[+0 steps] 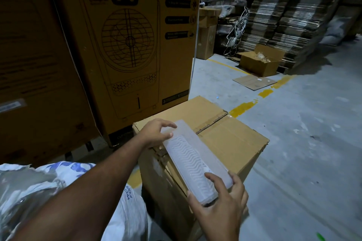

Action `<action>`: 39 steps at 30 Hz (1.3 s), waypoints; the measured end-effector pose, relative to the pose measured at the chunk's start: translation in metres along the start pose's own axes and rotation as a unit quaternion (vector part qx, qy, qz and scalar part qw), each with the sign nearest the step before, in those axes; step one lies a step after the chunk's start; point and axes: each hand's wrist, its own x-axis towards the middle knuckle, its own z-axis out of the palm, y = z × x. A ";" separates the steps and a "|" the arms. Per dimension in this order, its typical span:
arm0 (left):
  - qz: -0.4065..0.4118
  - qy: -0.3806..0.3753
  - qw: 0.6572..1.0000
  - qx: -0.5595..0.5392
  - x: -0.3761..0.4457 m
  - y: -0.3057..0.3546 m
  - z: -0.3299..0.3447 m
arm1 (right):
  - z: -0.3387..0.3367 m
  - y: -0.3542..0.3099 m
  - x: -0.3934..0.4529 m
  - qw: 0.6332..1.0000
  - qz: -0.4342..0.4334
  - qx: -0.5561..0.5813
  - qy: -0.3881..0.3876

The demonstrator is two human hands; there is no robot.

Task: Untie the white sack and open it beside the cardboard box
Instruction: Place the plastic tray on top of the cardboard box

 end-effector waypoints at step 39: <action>-0.050 0.006 0.999 0.010 0.012 -0.004 0.013 | -0.011 0.020 0.048 0.986 0.103 0.095 -0.087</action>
